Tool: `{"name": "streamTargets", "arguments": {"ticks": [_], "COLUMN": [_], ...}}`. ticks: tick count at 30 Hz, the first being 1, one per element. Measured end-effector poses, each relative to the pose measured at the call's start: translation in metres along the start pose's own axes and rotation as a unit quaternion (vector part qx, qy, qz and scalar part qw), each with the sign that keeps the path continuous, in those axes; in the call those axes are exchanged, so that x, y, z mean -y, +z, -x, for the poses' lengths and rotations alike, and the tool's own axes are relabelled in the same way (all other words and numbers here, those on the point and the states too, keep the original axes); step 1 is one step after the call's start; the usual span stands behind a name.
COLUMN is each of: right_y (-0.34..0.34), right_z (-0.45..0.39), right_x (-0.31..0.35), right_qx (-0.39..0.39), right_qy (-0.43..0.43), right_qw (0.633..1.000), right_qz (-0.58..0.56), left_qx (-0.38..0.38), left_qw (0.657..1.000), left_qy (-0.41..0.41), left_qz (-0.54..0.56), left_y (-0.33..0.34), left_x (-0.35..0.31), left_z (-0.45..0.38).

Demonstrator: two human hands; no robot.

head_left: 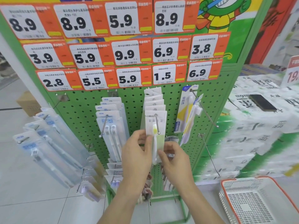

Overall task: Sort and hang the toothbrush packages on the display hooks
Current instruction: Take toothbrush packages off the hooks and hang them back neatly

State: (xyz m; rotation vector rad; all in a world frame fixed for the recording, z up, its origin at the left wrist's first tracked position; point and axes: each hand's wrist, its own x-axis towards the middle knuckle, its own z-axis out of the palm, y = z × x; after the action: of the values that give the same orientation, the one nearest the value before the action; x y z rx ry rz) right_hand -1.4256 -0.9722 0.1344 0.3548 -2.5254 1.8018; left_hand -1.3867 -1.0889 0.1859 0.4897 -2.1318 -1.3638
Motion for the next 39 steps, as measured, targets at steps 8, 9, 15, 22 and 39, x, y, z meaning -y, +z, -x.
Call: {"name": "streamTargets", "arguments": {"ticks": [8,9,15,22,39], "right_y": [-0.031,-0.037,-0.076,-0.106,-0.129], "right_z": [0.009,0.008,-0.014,-0.063,-0.062], "right_x": [-0.012,-0.014,-0.012,0.009,0.006], "right_qx": [-0.055,-0.067,-0.170,-0.127,0.002], "right_qy": [-0.004,-0.004,-0.023,-0.059,-0.067], "right_qw": [0.998,0.998,0.984,0.989,0.981], "right_qz": [-0.004,-0.009,-0.045,-0.055,-0.180], "left_qx": [-0.065,-0.042,0.180,0.187,0.140], "left_qw": [0.994,0.995,0.982,0.982,0.979], "left_qy": [-0.027,-0.025,0.007,0.032,-0.052], "left_qz": [0.085,0.090,0.049,-0.014,0.138], "left_y": [0.014,0.018,0.047,0.079,0.102], "left_x": [0.013,0.016,0.013,-0.006,-0.024], "left_z": [0.039,0.045,0.056,0.036,0.034]}}
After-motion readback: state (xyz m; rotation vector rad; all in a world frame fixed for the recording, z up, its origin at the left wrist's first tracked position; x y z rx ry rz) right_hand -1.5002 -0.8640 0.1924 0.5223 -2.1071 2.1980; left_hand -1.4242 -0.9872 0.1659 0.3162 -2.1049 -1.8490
